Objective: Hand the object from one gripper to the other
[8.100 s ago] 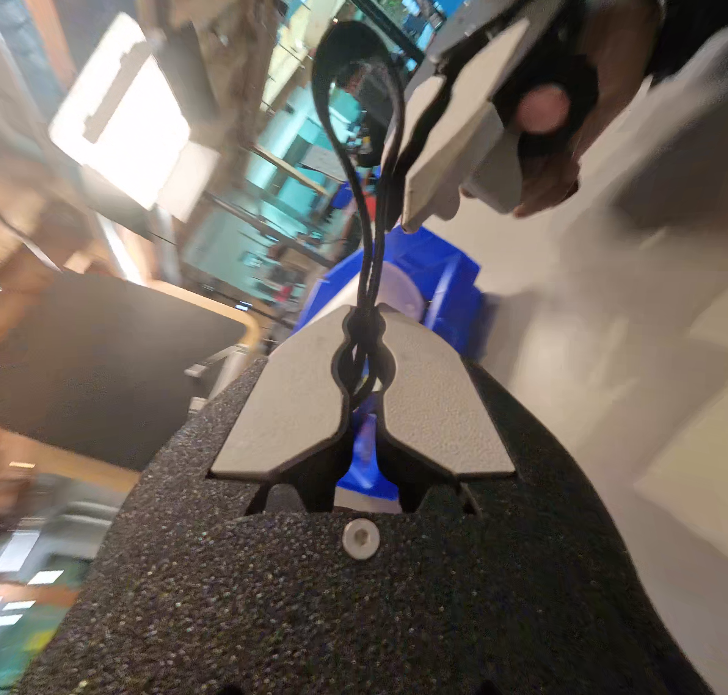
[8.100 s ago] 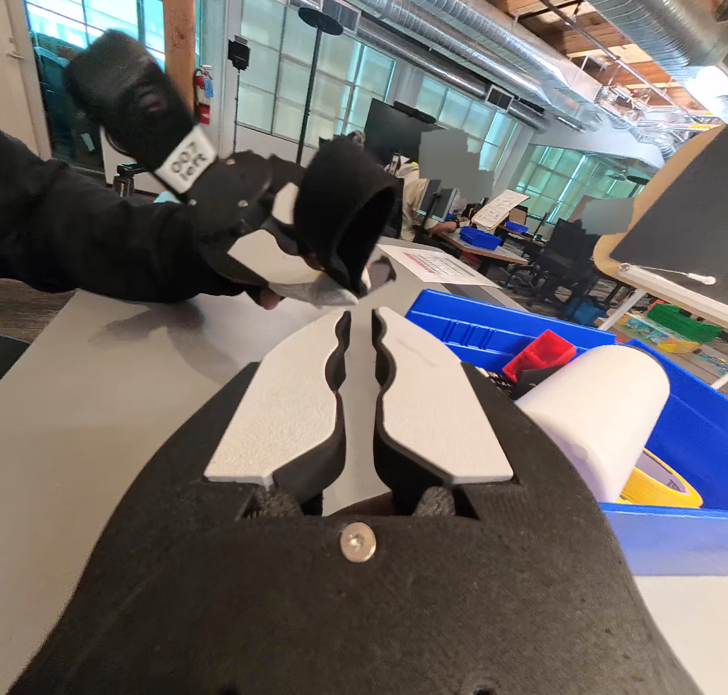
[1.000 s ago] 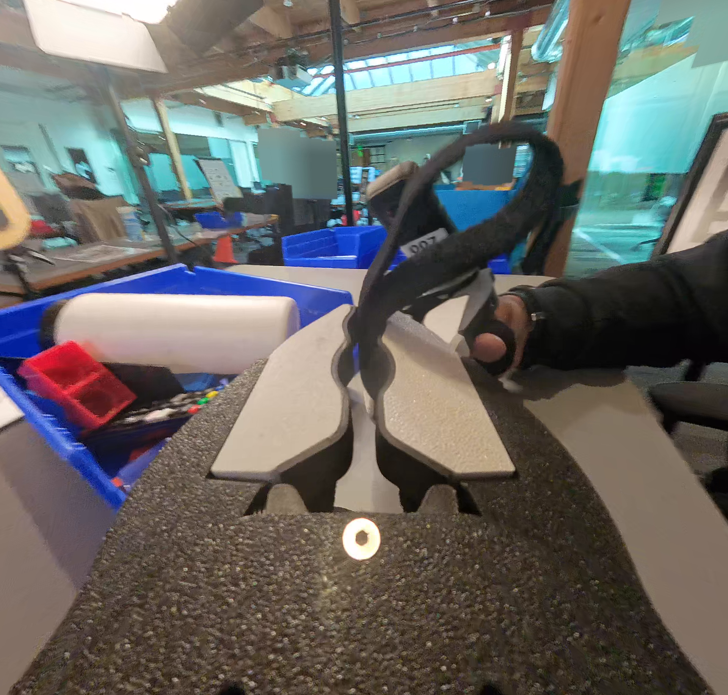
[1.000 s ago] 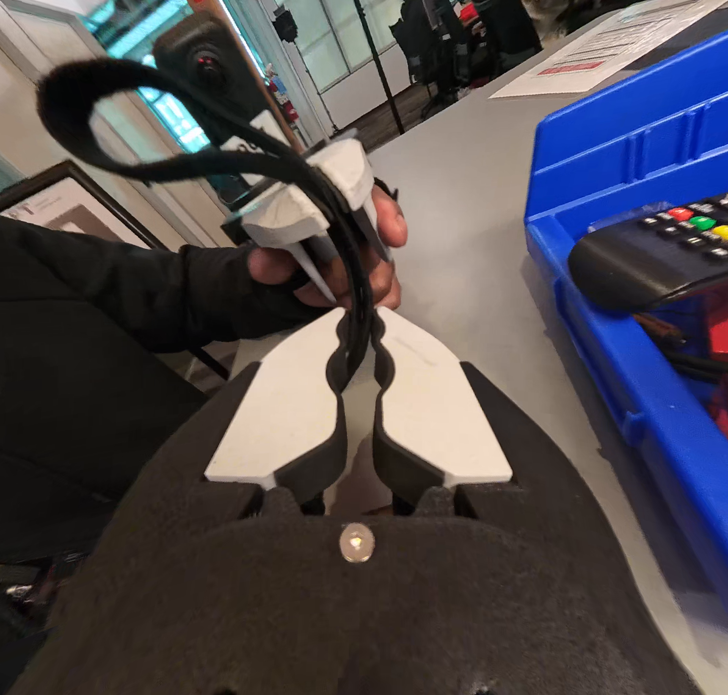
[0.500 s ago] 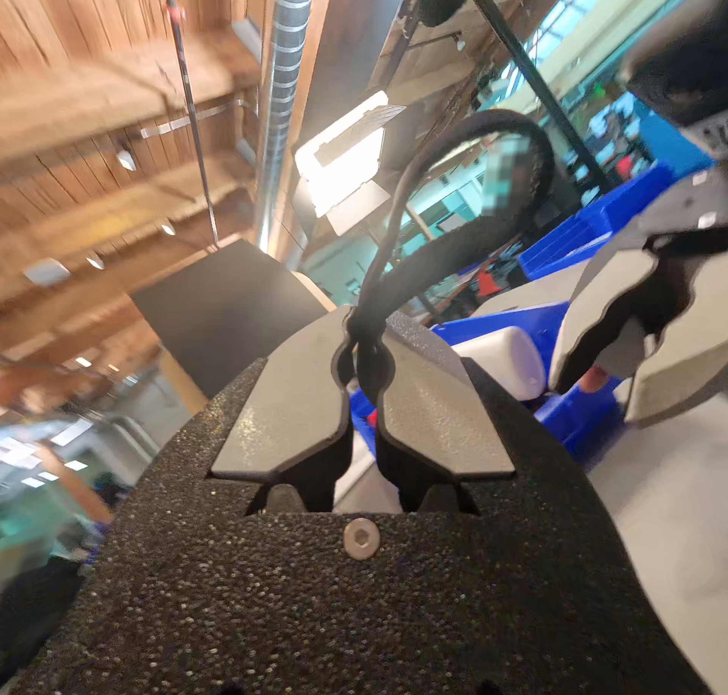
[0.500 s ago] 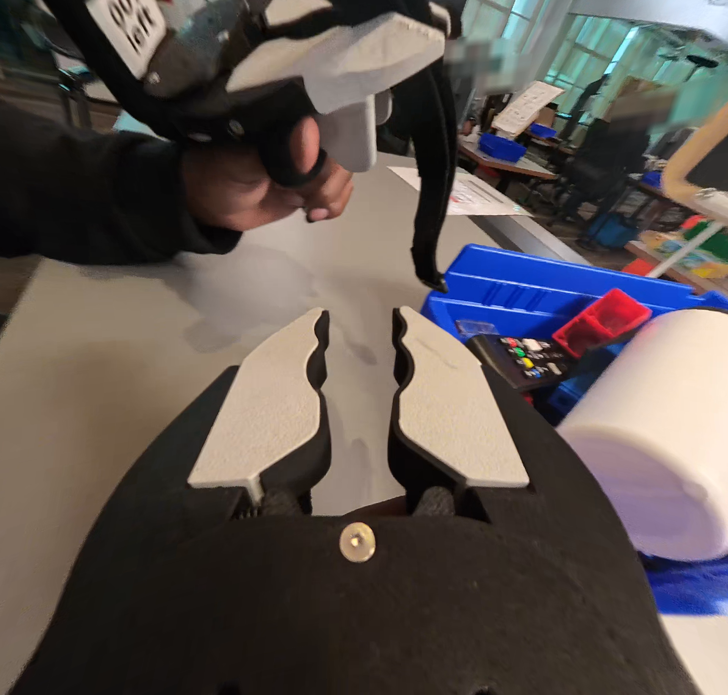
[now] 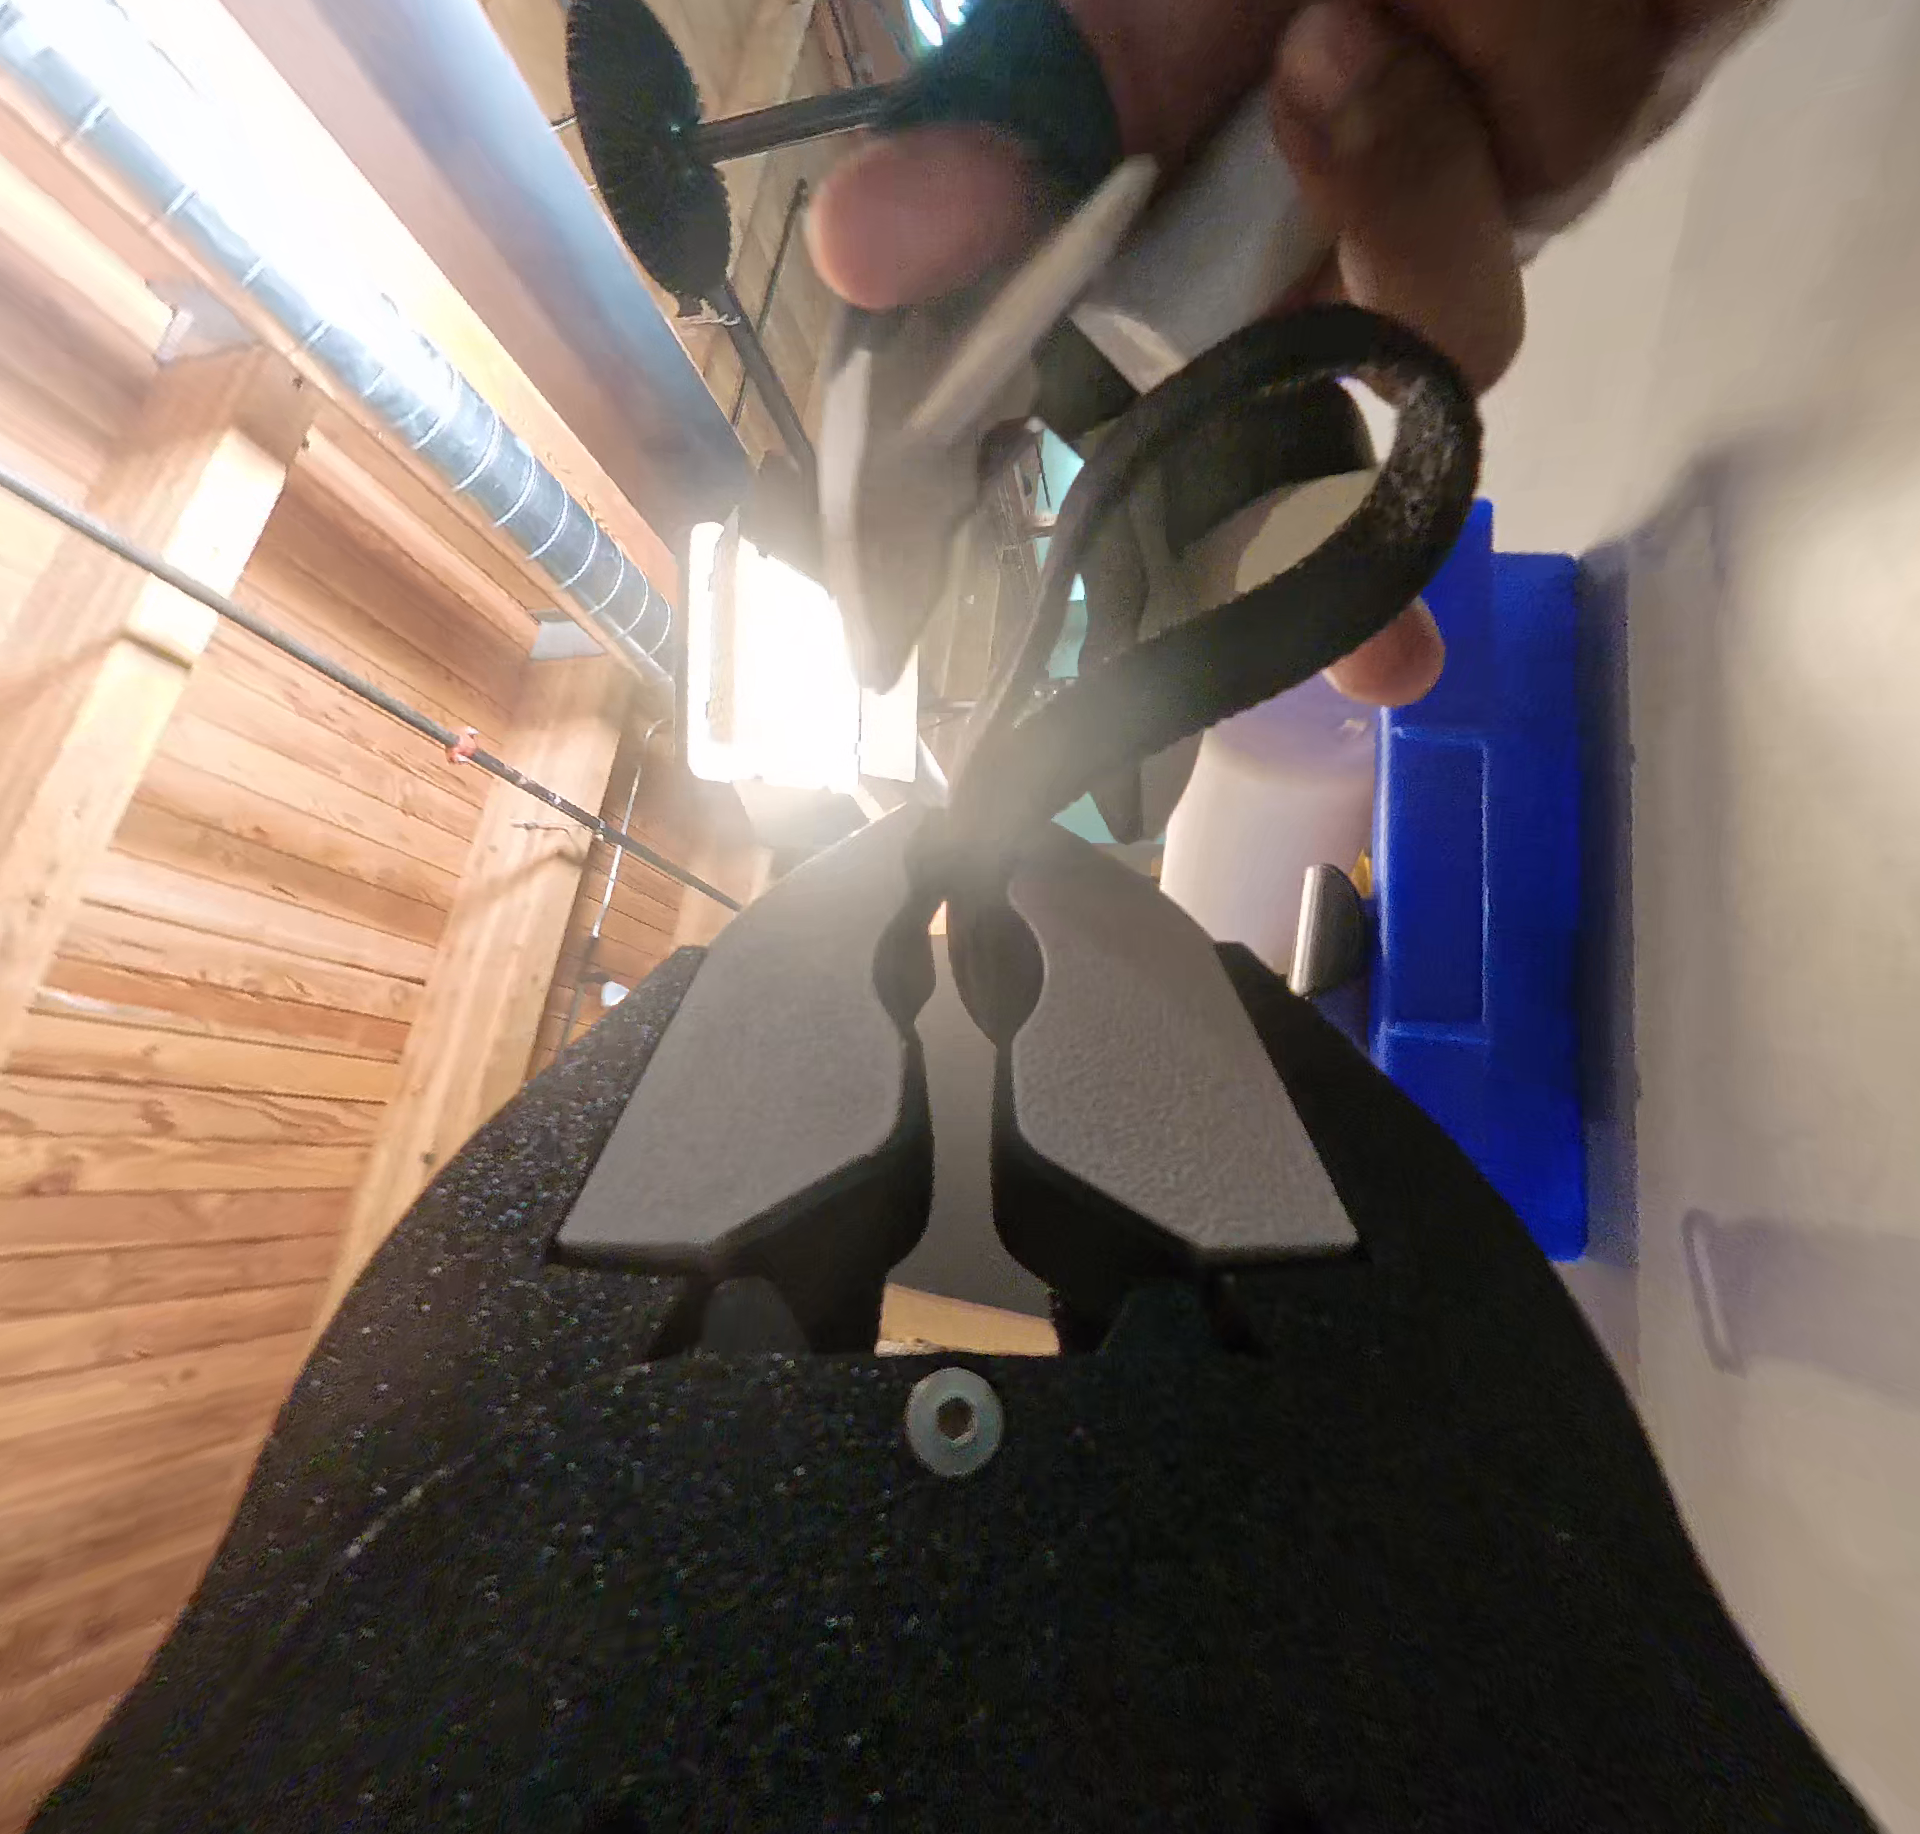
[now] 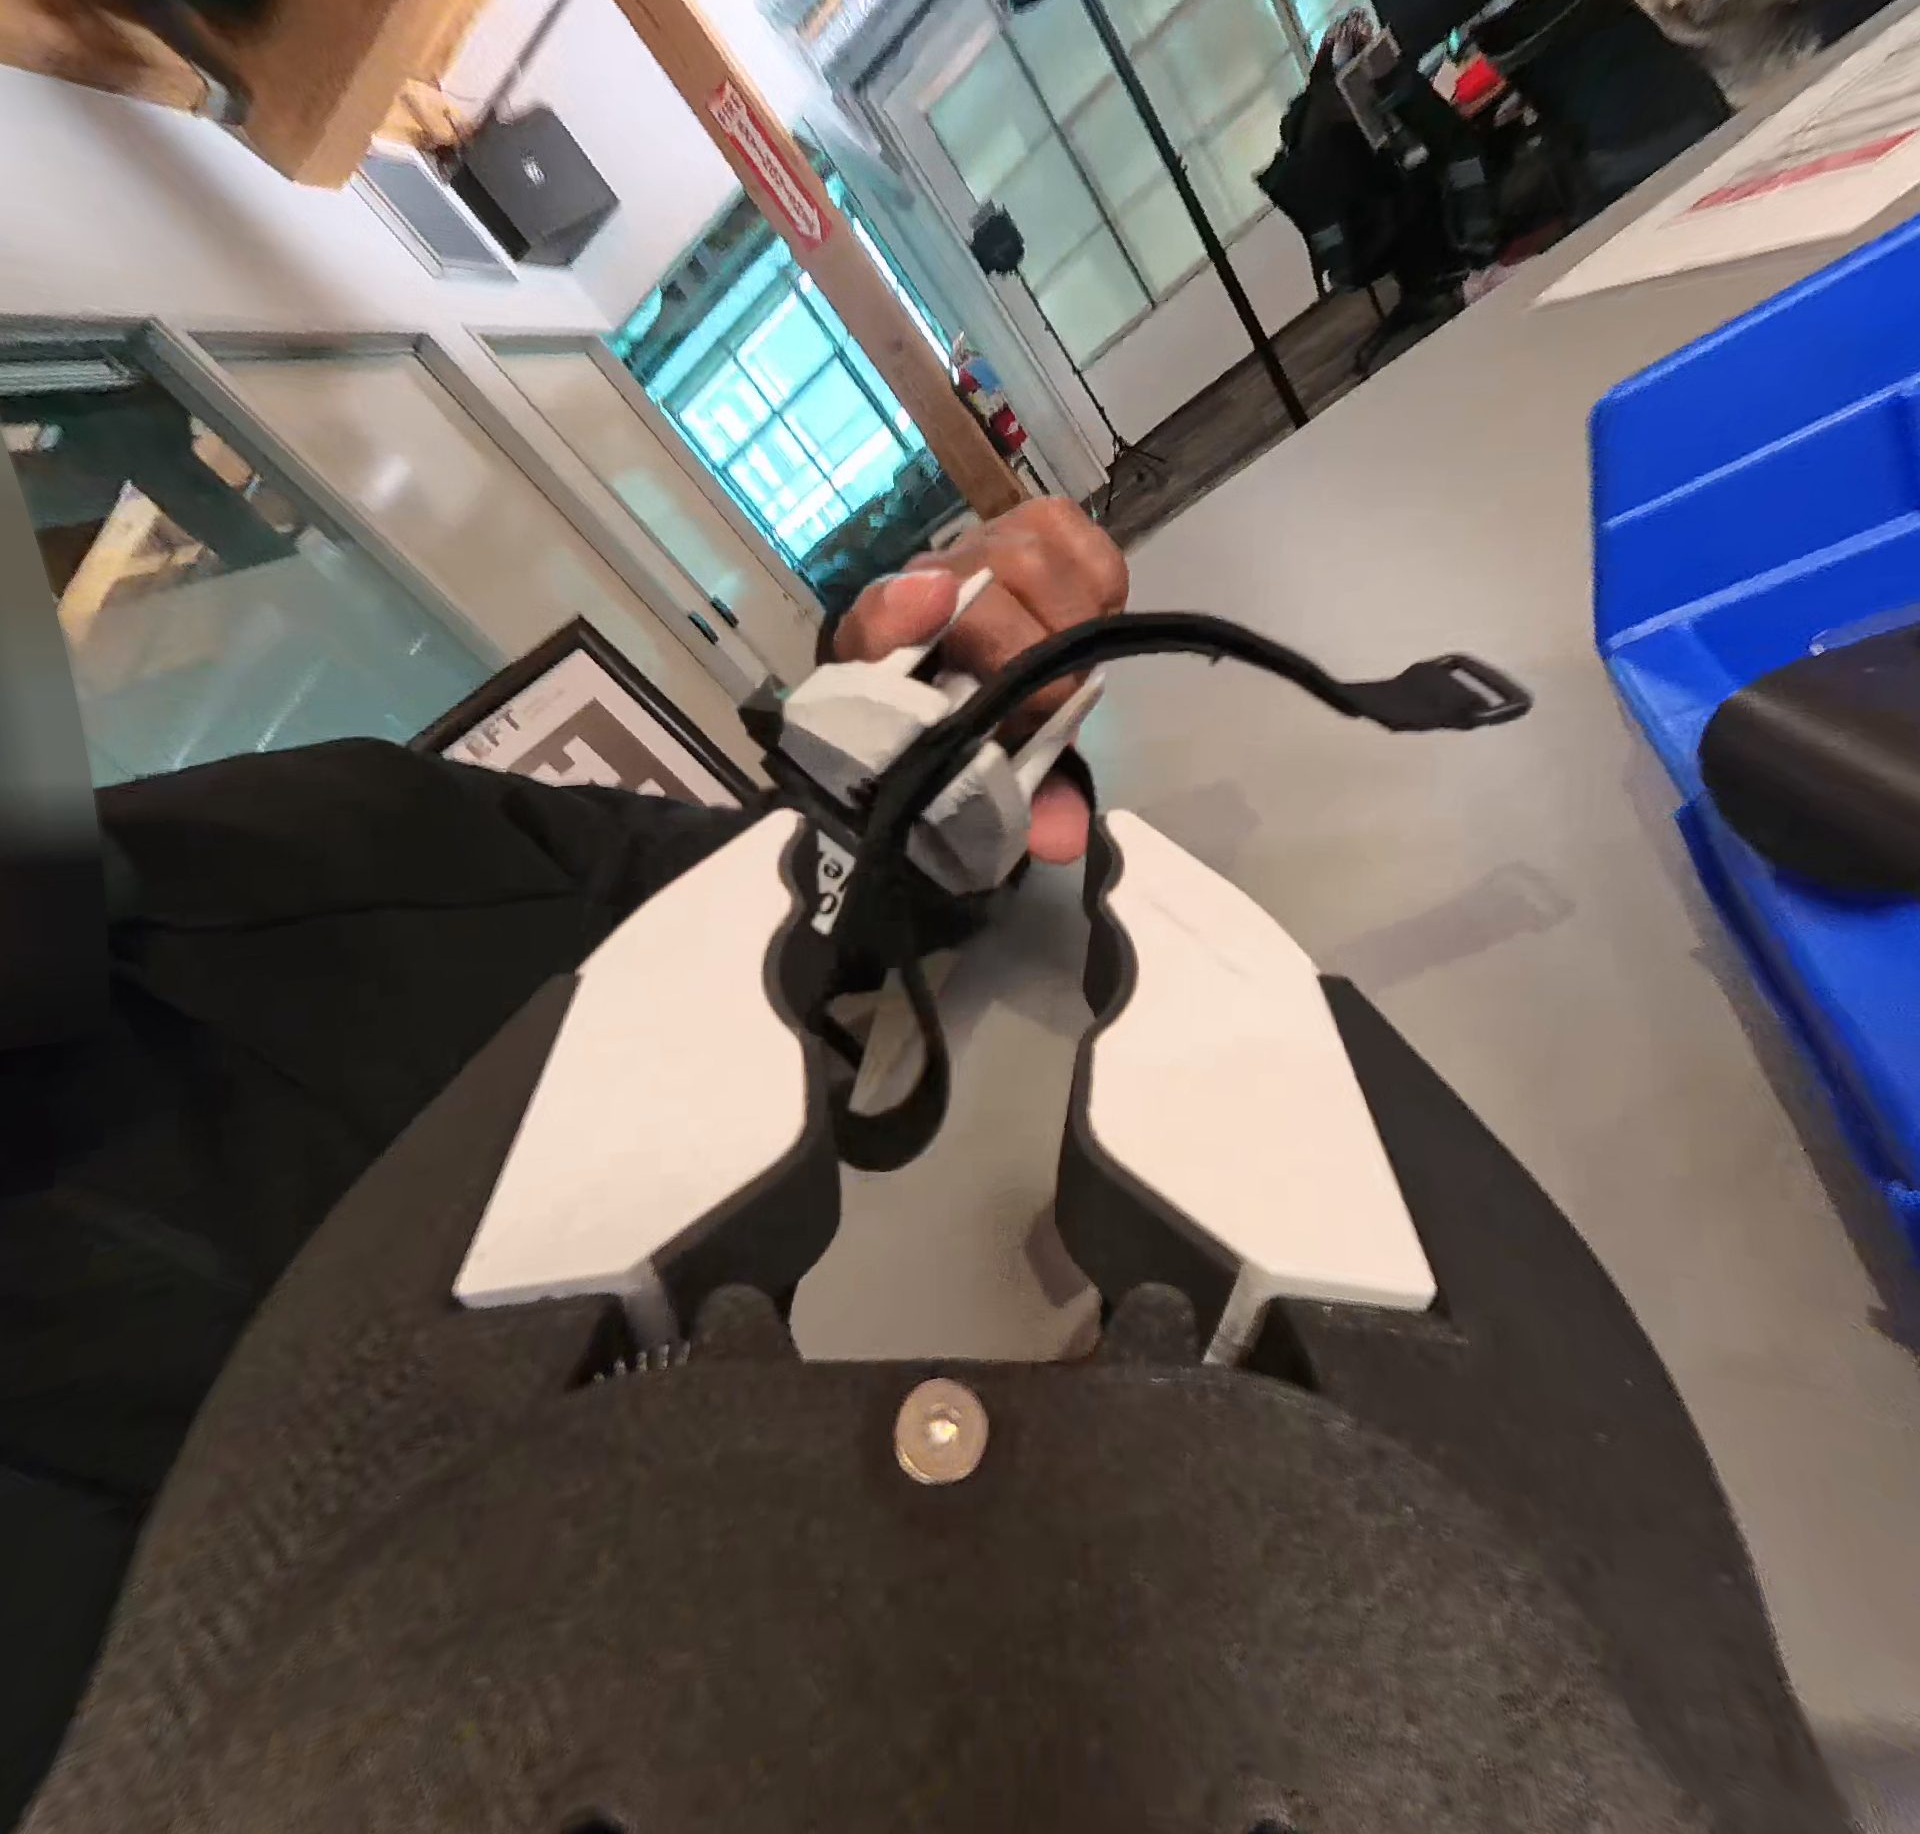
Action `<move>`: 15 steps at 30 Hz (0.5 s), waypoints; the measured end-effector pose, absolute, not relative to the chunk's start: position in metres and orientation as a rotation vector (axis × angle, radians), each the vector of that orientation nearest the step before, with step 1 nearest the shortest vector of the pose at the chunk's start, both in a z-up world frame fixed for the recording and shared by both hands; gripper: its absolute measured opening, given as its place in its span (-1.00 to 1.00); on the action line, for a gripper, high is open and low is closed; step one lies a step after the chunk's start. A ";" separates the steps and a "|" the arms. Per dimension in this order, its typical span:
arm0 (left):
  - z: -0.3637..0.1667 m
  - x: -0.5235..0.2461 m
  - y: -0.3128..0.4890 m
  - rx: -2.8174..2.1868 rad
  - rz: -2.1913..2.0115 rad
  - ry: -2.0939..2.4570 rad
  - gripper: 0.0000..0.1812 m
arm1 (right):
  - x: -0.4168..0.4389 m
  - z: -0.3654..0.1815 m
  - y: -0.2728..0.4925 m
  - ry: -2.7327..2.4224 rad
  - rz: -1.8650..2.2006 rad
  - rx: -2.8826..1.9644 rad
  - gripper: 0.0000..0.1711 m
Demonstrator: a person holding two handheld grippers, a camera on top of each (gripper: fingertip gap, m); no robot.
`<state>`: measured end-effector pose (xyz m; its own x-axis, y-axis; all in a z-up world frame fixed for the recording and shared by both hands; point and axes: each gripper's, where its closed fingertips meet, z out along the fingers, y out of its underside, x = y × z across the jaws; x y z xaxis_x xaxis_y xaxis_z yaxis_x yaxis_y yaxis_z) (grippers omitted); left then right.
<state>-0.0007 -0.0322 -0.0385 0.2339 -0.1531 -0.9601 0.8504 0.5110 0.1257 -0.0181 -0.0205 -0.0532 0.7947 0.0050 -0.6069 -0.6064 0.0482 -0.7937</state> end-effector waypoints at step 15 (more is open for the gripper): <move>-0.056 0.007 -0.043 0.756 -0.755 1.193 -0.81 | -0.032 -0.102 -0.006 0.456 0.338 -1.805 -0.95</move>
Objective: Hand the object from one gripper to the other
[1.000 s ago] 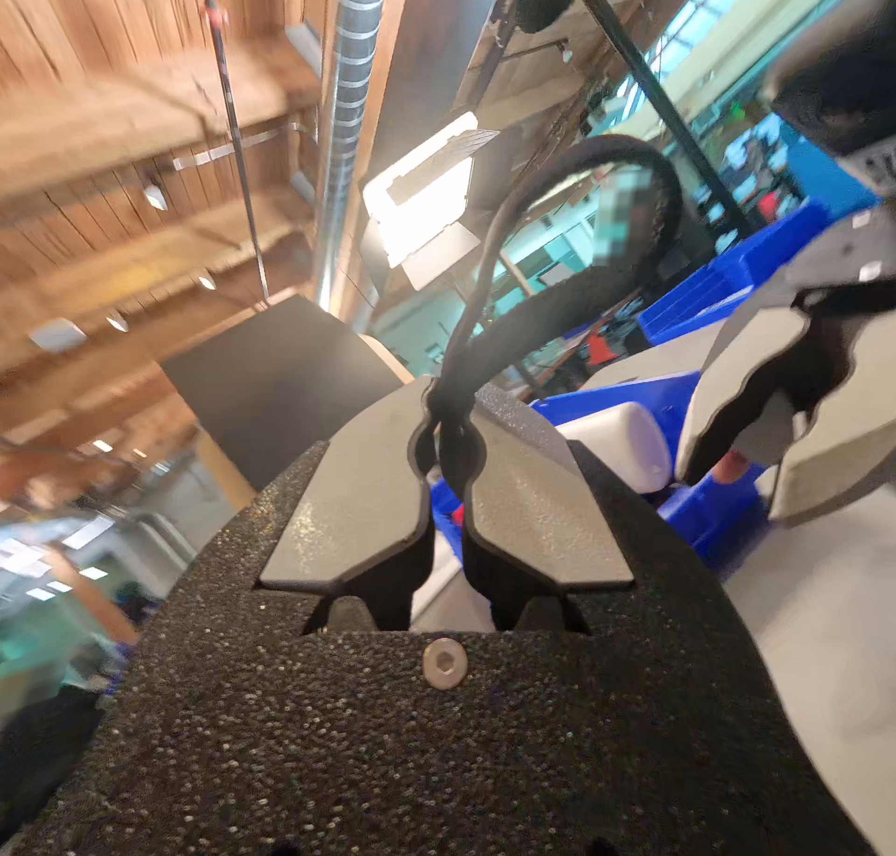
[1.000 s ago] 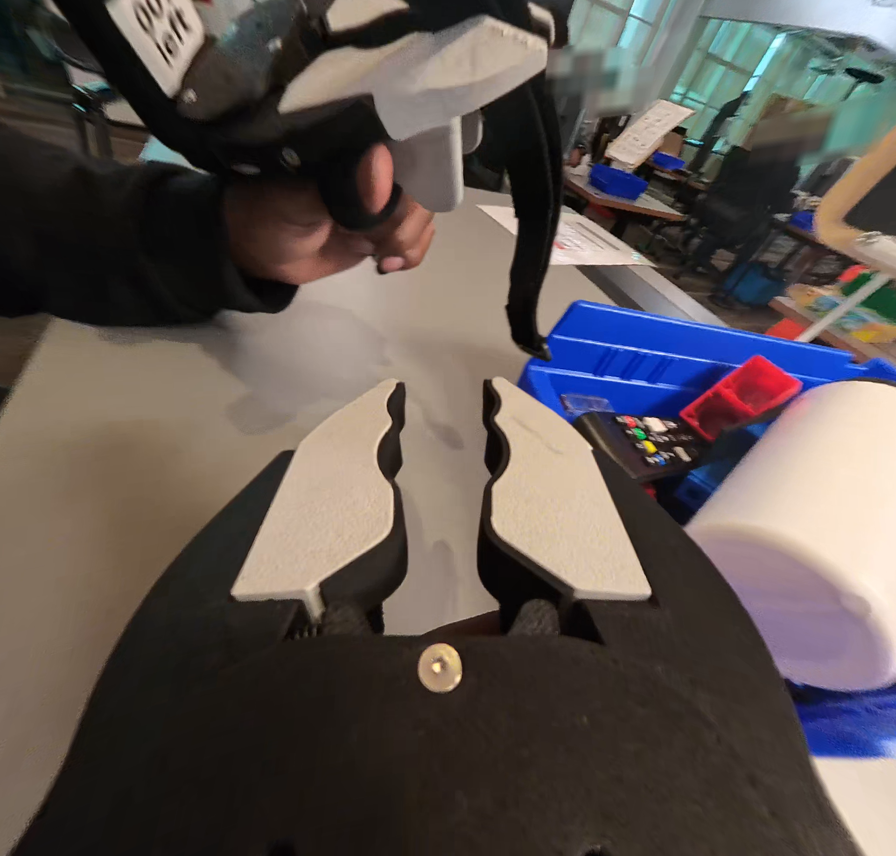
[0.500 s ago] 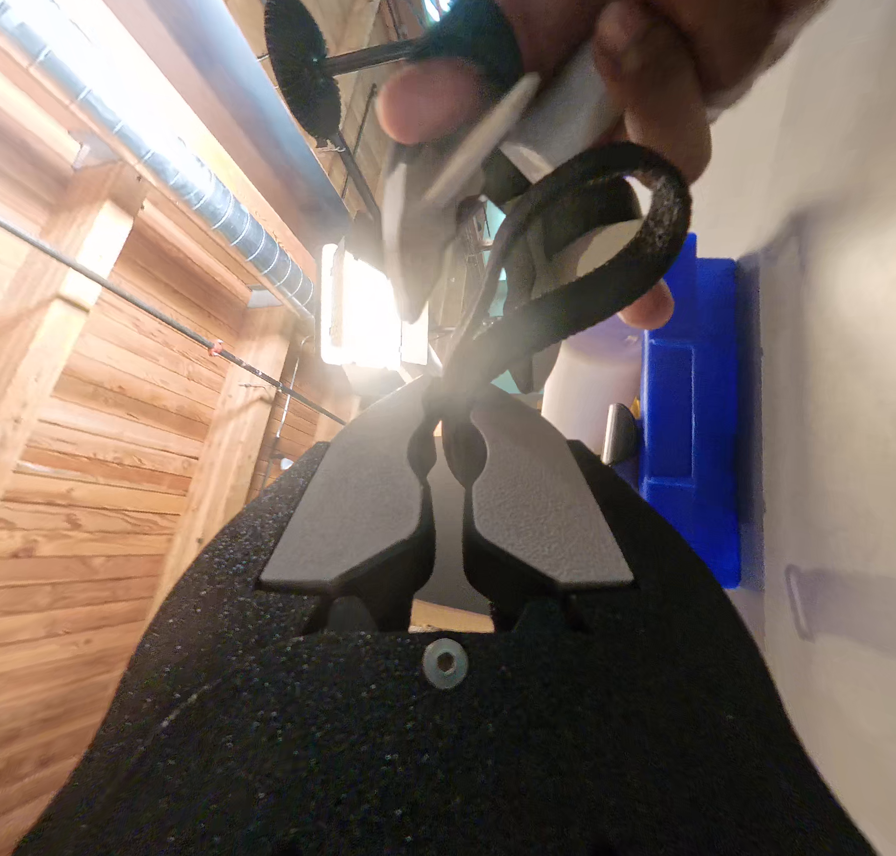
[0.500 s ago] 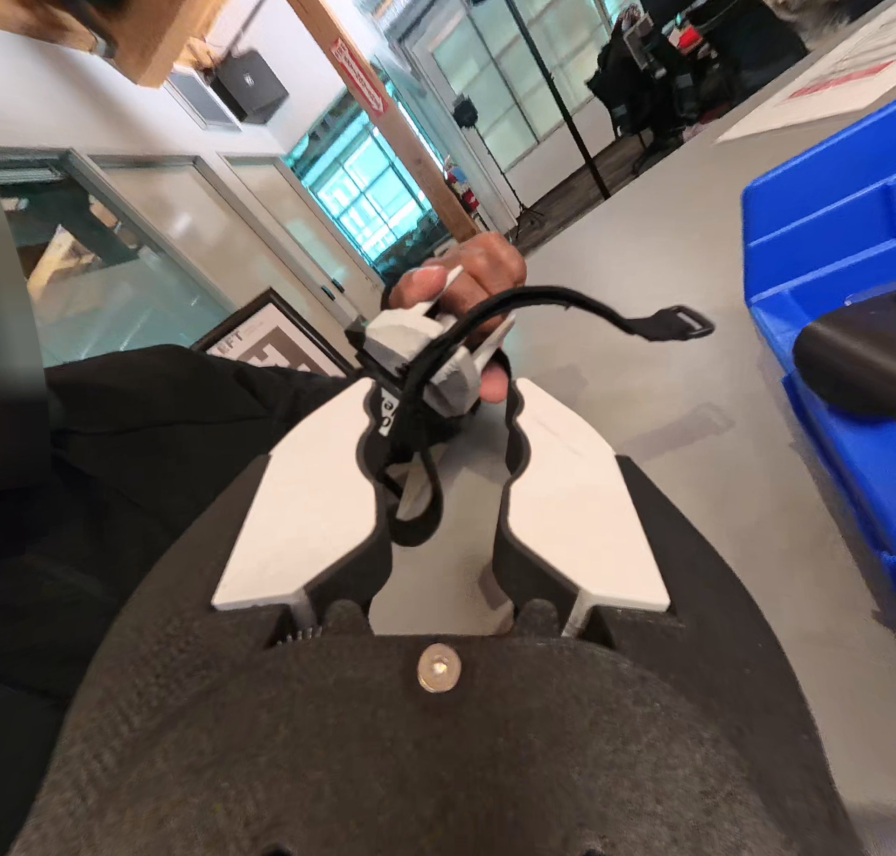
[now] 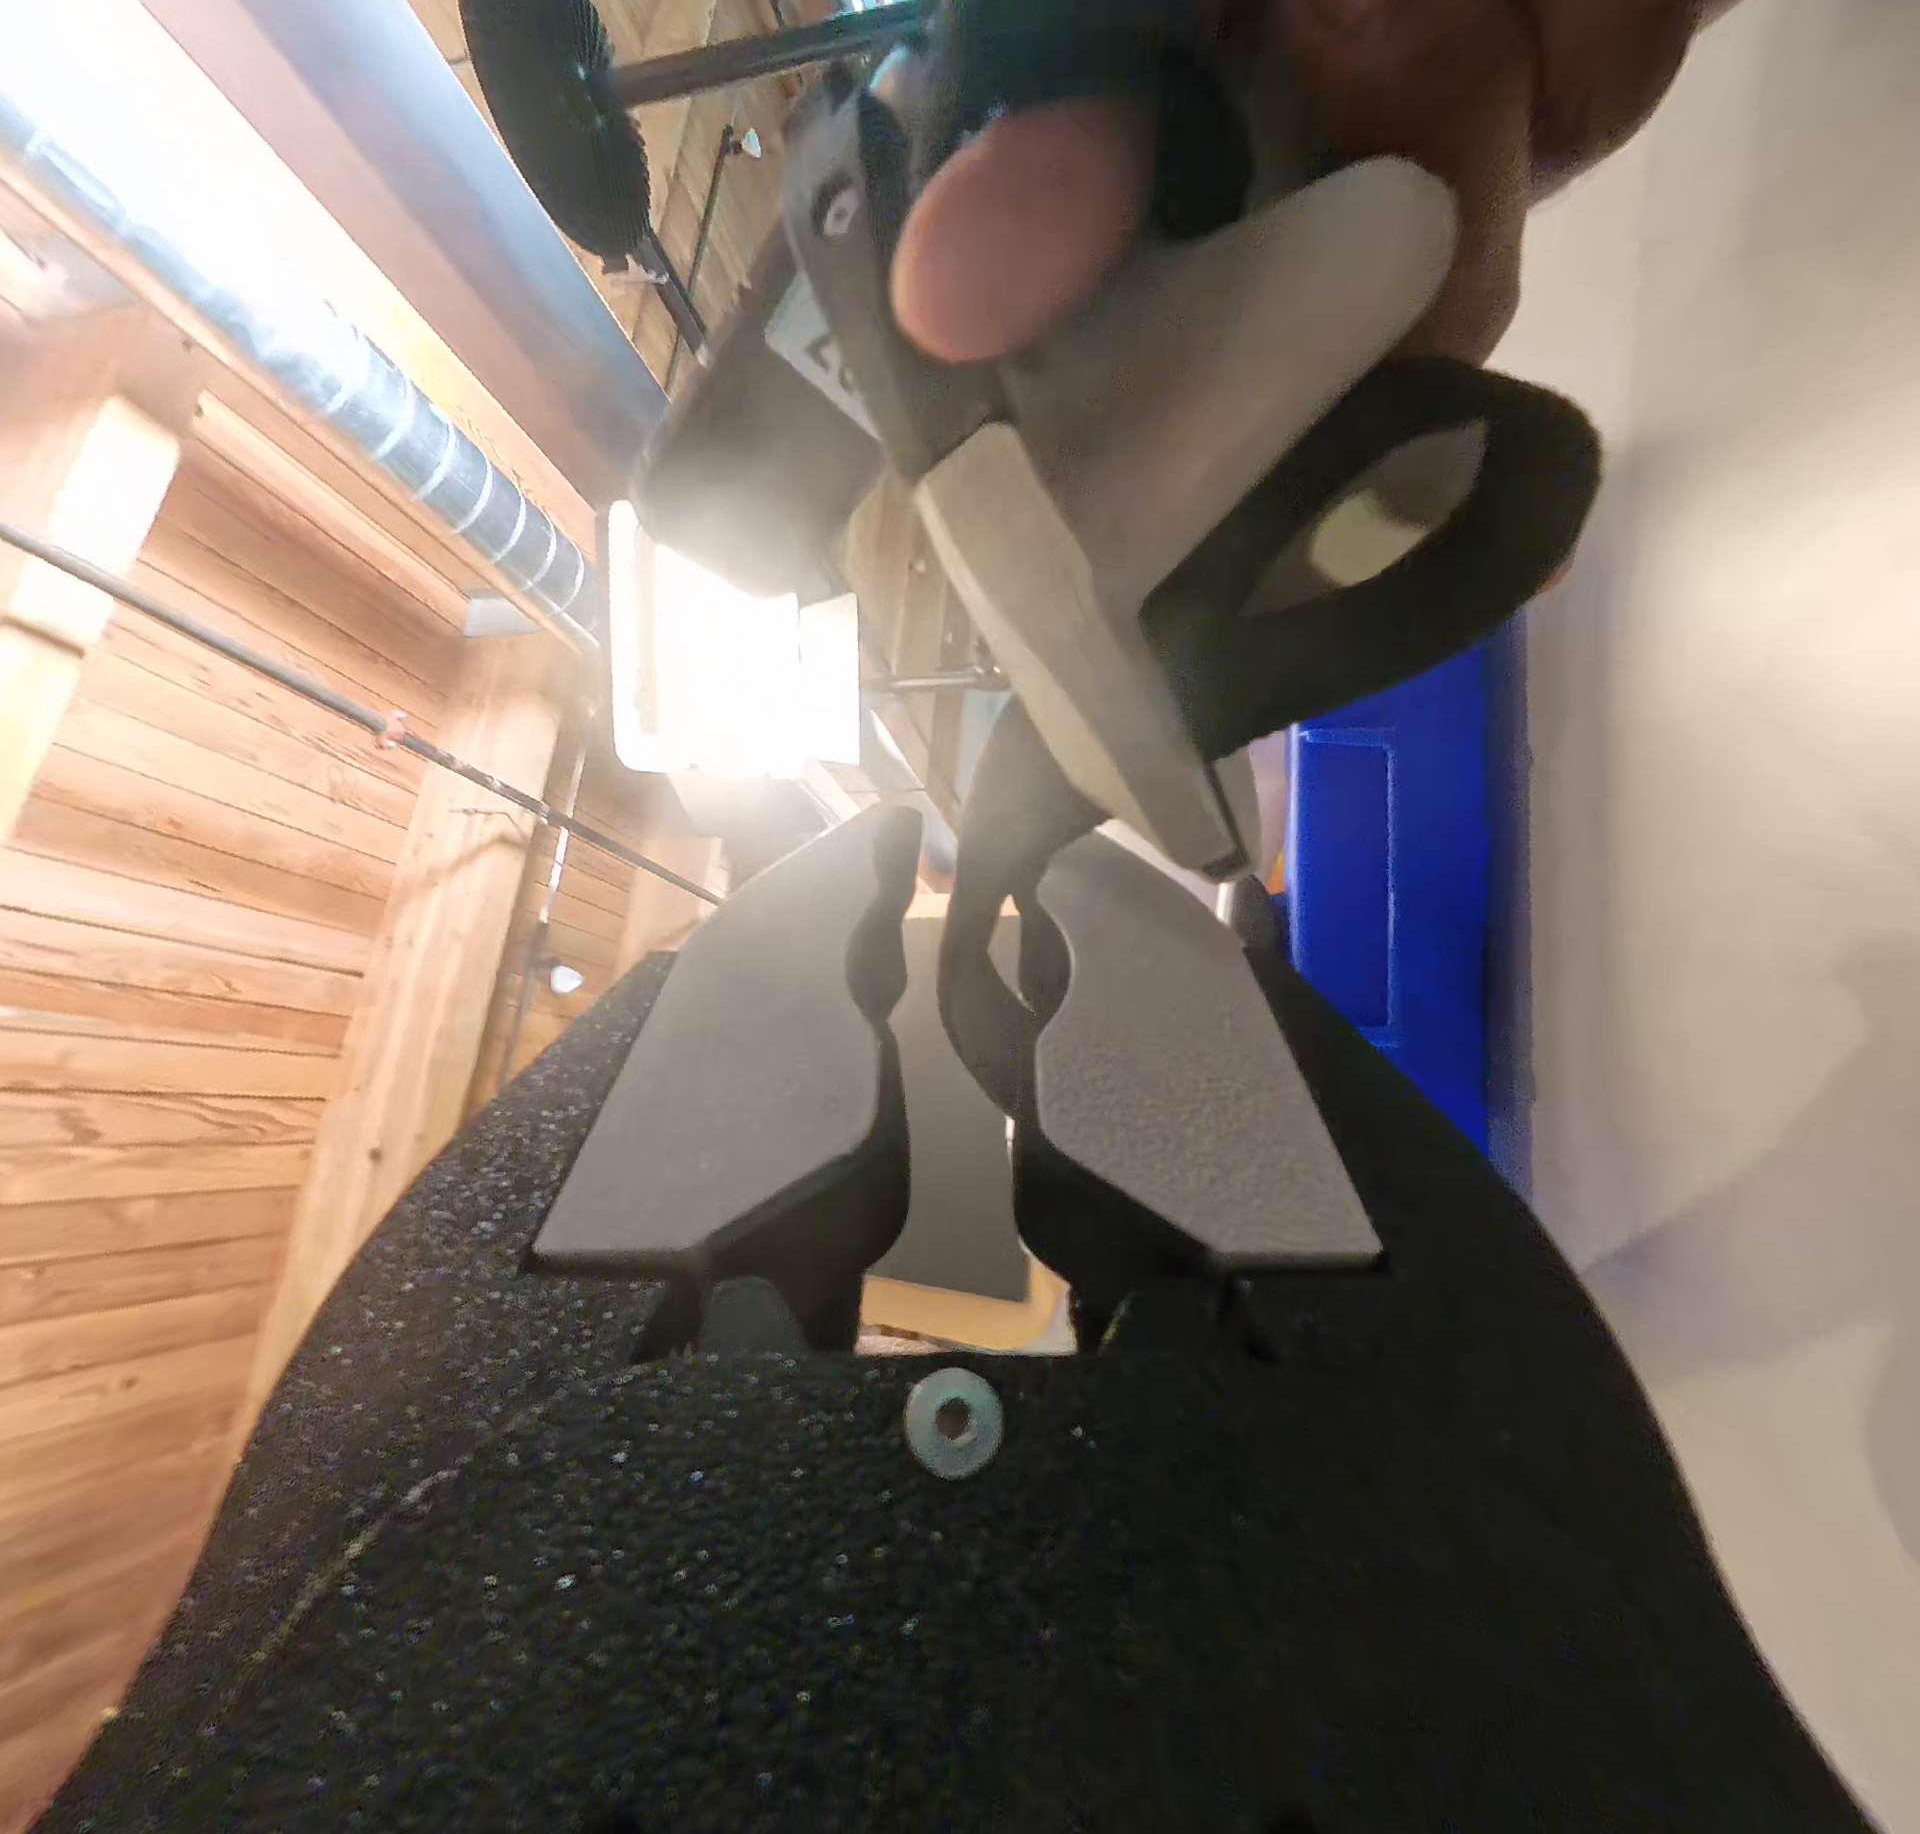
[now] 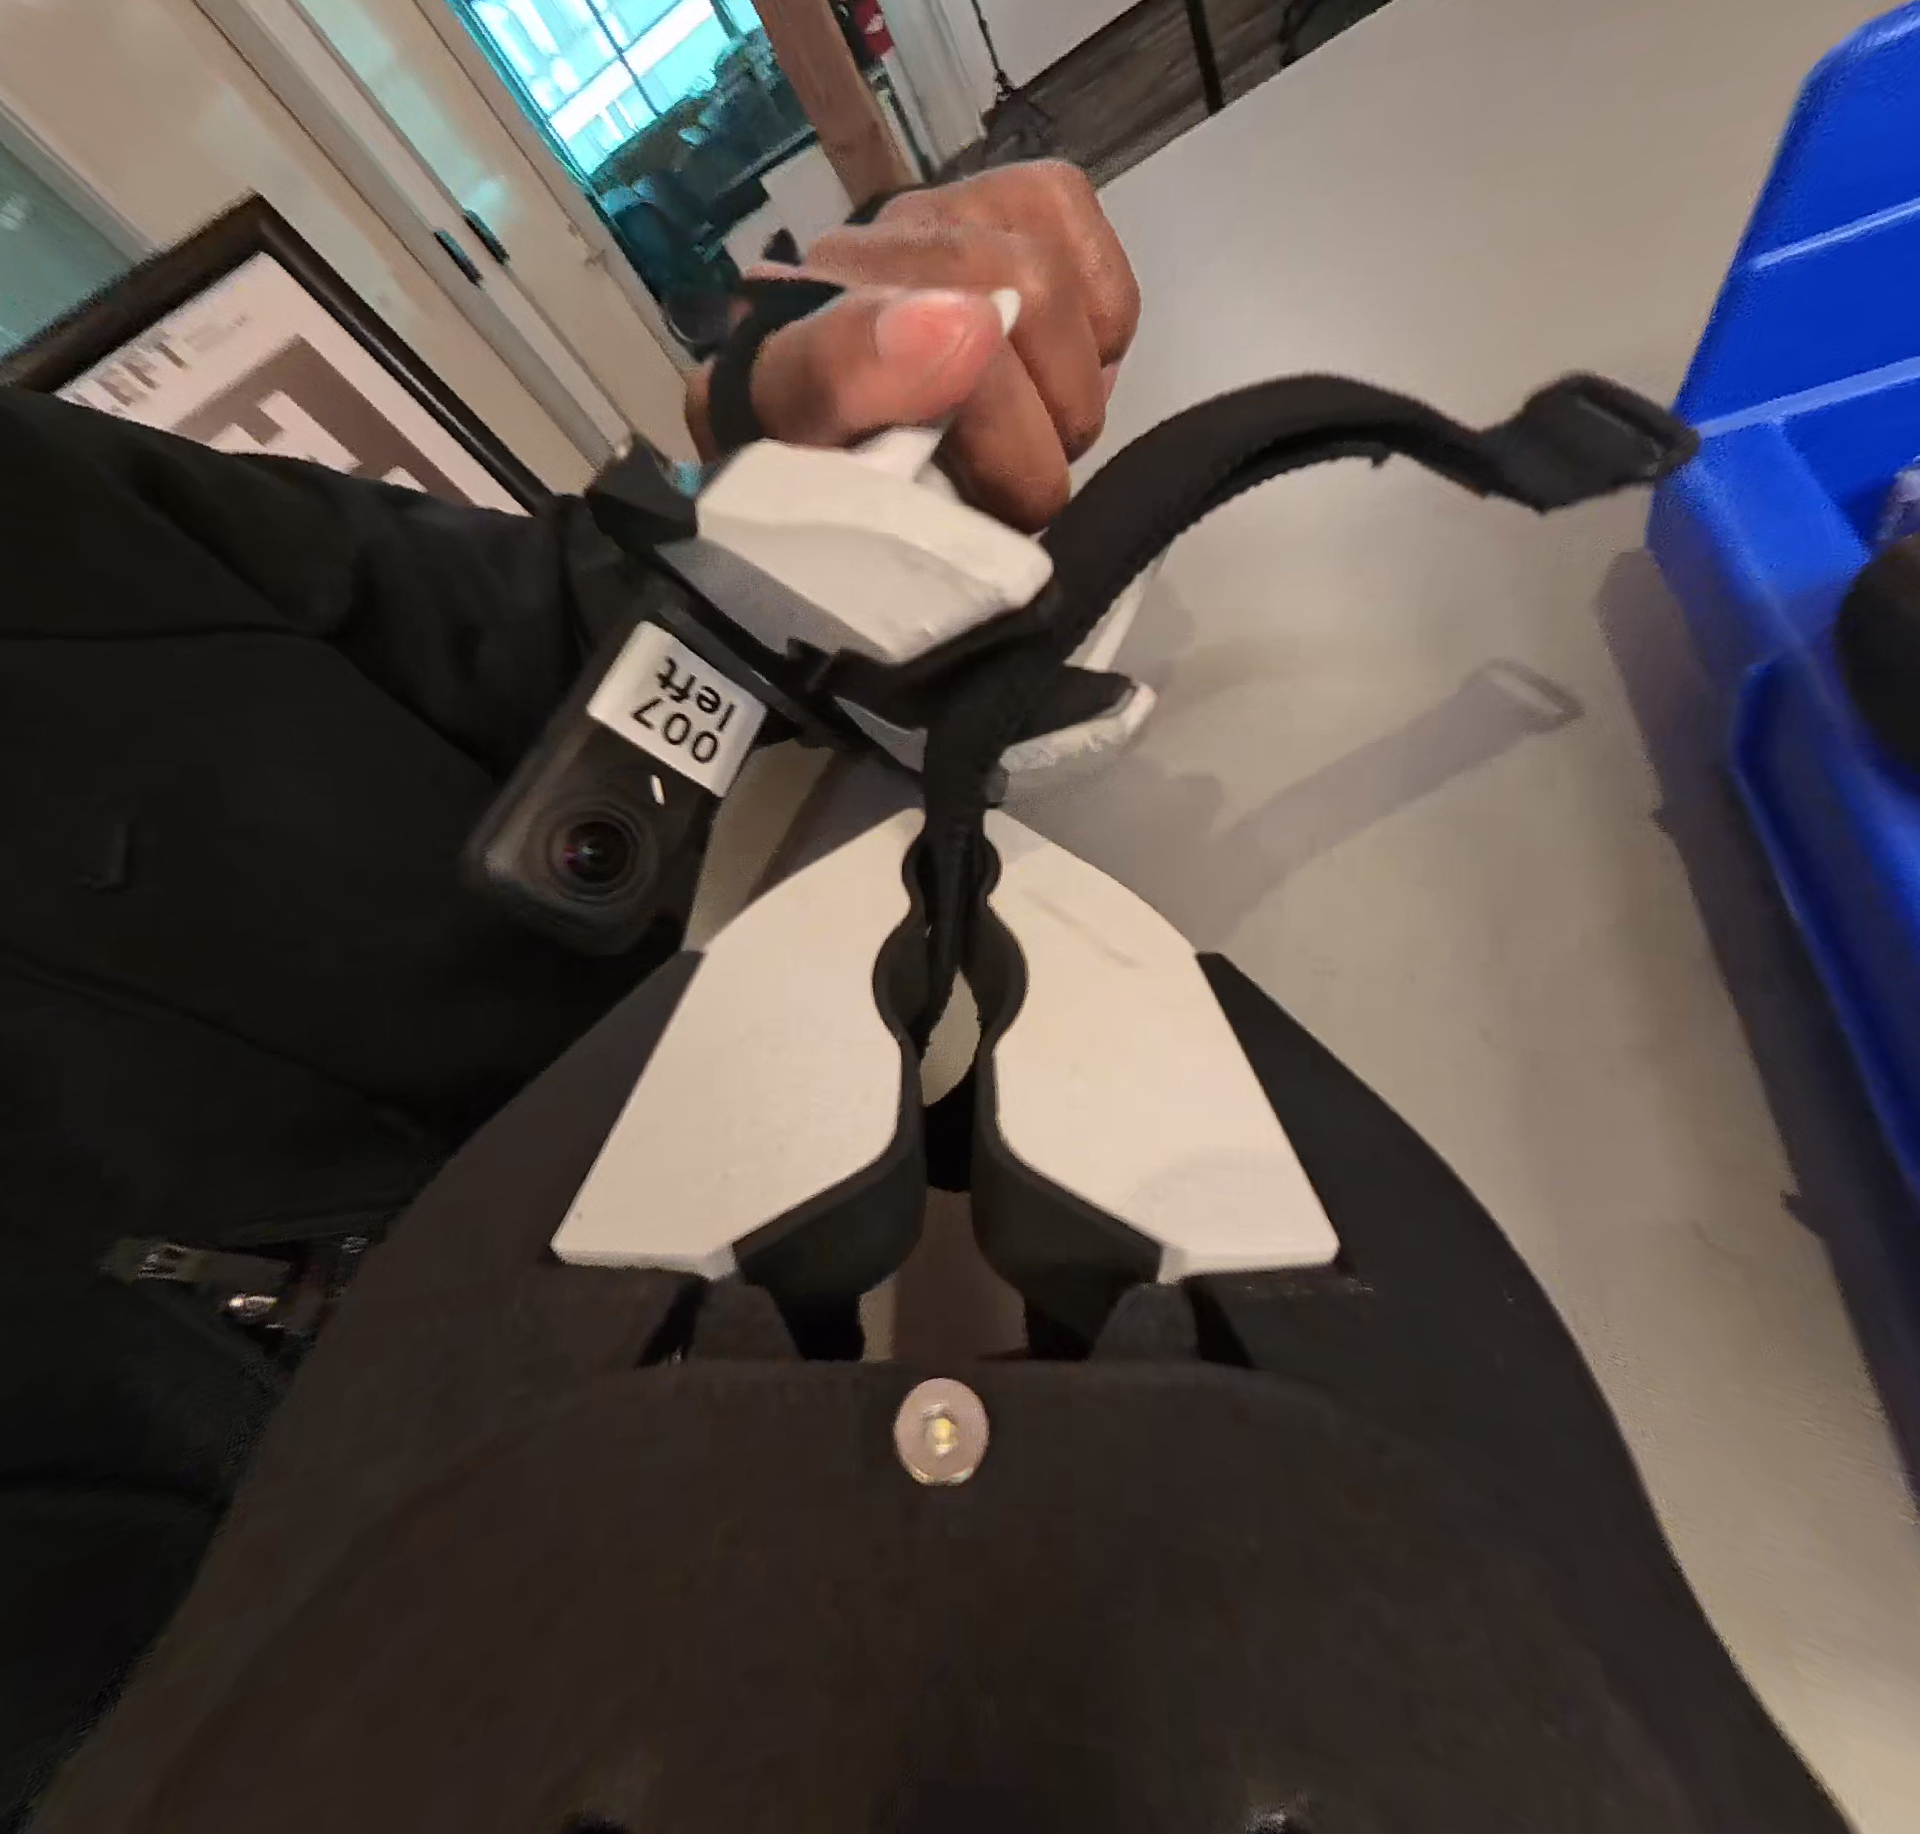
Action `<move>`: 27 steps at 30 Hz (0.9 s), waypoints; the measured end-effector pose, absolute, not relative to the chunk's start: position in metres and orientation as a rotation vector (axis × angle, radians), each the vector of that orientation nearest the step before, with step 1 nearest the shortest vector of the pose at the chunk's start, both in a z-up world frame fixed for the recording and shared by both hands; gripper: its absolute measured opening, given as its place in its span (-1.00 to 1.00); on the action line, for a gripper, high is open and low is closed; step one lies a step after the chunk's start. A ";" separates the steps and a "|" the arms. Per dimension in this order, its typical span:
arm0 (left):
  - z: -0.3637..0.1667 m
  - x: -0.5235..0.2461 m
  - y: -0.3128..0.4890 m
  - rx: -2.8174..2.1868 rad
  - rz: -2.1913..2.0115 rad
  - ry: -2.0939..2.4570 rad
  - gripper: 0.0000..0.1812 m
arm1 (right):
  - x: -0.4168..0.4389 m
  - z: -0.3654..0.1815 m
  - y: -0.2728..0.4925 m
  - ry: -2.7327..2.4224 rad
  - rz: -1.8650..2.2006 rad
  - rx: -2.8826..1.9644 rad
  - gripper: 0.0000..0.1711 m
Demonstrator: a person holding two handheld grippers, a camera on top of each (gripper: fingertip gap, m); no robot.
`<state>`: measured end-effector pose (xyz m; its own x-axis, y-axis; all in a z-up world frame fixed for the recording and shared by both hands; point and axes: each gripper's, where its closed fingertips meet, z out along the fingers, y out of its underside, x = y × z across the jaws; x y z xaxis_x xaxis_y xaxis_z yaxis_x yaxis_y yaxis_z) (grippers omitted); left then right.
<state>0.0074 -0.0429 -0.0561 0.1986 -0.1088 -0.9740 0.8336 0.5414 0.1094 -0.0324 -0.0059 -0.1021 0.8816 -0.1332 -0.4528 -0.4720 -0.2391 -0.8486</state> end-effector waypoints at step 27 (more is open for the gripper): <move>-0.053 -0.007 -0.047 -0.505 -2.611 2.518 -0.36 | -0.014 -0.099 -0.020 0.081 -0.378 -1.910 -0.98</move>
